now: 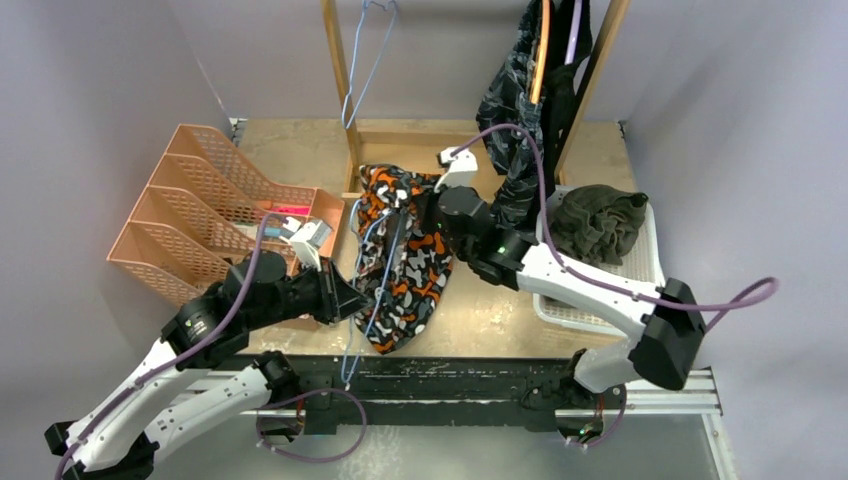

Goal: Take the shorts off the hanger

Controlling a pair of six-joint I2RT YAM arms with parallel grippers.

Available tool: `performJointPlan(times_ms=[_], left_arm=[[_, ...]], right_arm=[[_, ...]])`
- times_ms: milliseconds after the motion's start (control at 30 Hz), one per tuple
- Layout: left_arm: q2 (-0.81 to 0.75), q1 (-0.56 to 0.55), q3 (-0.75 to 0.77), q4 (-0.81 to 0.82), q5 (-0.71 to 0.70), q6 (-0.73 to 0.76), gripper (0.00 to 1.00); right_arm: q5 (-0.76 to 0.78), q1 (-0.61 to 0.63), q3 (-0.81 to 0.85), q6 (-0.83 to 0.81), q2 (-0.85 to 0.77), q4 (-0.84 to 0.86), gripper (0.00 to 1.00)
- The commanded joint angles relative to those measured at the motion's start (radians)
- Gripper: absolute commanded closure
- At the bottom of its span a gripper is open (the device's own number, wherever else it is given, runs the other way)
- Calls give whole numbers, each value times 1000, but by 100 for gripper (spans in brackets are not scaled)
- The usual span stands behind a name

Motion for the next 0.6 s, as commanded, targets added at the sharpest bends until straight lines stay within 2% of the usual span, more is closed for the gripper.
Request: performJointPlan(times_ms=[0,167,433,567], left_arm=[[-40,1,32,169,112,-9,100],[-31,1,83,138,91,0,100],[1,1,101,19,68,19,100],[-13,0,133,-17,-26,26,100]], right_arm=[[107,-19,-27,65,-69,-102,100],[106,-58,-21,120,-45,-202,100],[28,-114,5,140,-39,-233,100],[24,-112,69,105,-75,-290,100]])
